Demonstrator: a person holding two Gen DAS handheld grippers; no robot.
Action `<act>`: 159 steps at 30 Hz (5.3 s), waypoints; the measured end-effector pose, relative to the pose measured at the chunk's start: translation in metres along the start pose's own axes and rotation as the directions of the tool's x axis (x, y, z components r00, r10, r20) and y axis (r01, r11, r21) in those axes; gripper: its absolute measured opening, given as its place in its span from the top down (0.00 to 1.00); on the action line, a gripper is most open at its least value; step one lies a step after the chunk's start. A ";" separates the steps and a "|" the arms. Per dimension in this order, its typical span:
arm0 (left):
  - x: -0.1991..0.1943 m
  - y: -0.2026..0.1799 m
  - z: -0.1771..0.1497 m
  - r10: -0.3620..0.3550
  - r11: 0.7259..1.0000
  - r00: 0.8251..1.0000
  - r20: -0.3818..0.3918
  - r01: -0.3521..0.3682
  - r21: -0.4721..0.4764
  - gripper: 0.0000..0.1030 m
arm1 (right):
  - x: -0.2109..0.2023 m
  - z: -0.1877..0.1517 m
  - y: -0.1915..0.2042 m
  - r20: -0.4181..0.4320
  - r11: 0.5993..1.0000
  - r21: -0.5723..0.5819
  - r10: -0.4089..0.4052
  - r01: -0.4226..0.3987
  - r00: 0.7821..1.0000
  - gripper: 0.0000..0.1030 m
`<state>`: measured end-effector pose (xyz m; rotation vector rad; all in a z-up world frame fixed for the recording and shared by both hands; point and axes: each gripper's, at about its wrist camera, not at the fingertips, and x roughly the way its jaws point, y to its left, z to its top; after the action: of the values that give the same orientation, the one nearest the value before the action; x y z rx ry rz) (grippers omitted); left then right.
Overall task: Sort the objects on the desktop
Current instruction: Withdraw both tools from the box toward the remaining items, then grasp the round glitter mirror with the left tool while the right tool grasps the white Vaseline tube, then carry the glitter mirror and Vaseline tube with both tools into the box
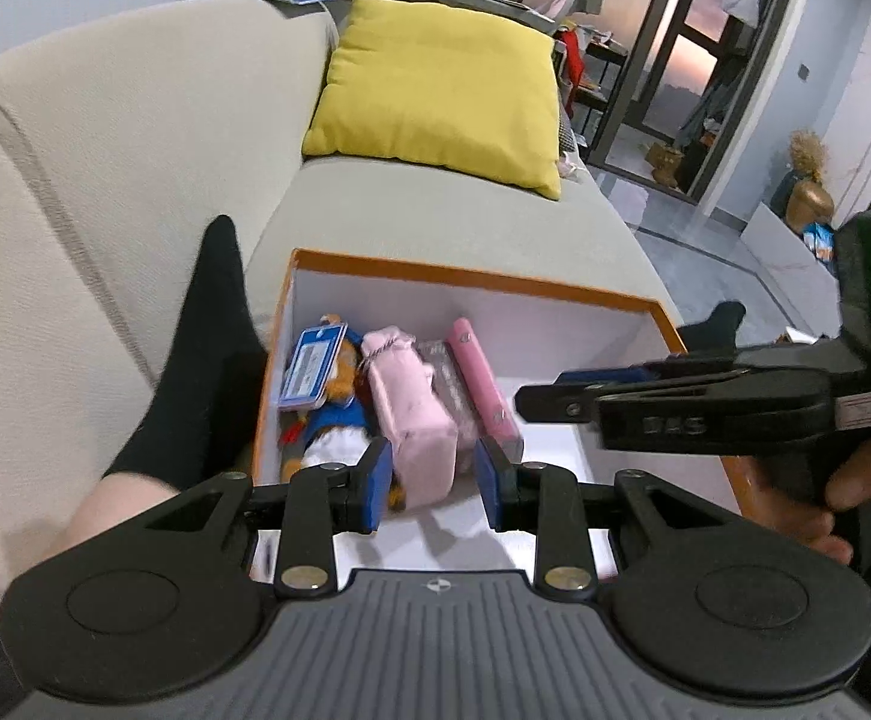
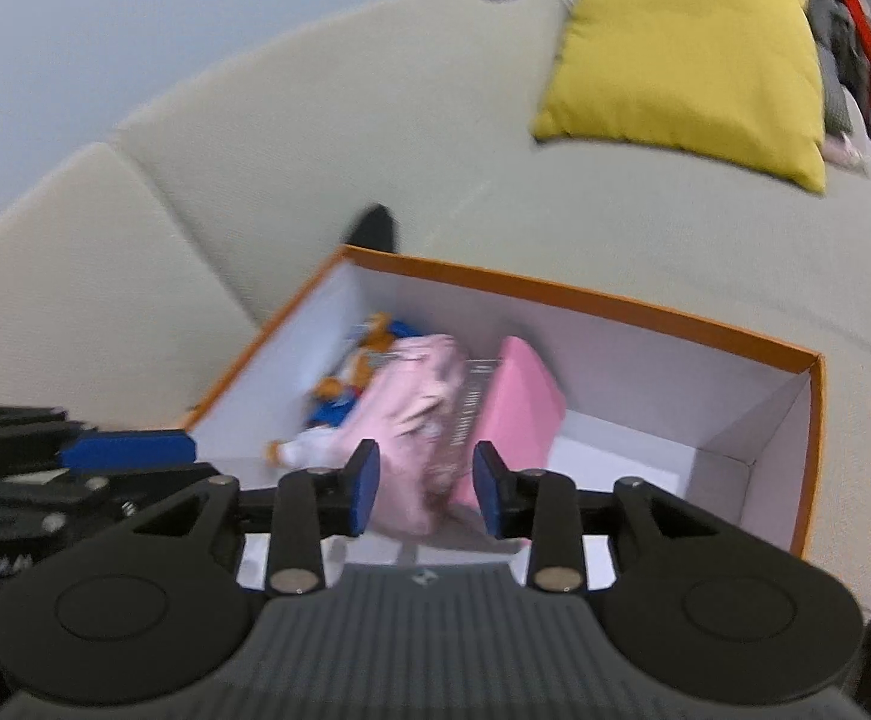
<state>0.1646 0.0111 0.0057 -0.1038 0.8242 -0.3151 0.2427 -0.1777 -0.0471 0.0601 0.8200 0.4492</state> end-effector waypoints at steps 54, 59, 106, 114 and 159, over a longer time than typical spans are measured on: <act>-0.059 0.001 -0.150 0.107 0.987 0.968 -0.228 -0.131 -0.094 0.67 | -0.063 -0.176 0.030 -0.156 0.932 -0.349 0.048 -0.100 0.987 0.91; -0.060 0.005 -0.147 0.103 0.986 0.975 -0.199 -0.127 -0.111 0.67 | -0.090 -0.164 0.023 -0.081 0.952 -0.292 0.073 -0.093 0.994 0.94; 0.027 -0.008 -0.156 0.357 0.934 0.872 -0.335 -0.340 0.111 0.23 | -0.101 -0.159 0.017 0.029 0.987 -0.162 -0.011 0.016 1.000 0.95; 0.001 -0.009 -0.151 0.233 0.972 0.935 -0.268 -0.233 0.033 0.70 | -0.100 -0.159 0.018 0.025 0.987 -0.162 -0.009 0.013 1.000 0.95; -0.013 -0.028 -0.159 0.058 0.985 0.954 -0.294 -0.103 -0.140 0.24 | -0.103 -0.165 0.017 -0.021 0.979 -0.188 -0.081 0.076 0.997 0.92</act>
<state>0.0331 -0.0059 -0.0867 -0.1707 1.1405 -0.1901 0.0569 -0.2238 -0.0844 -0.1522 0.8016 0.4516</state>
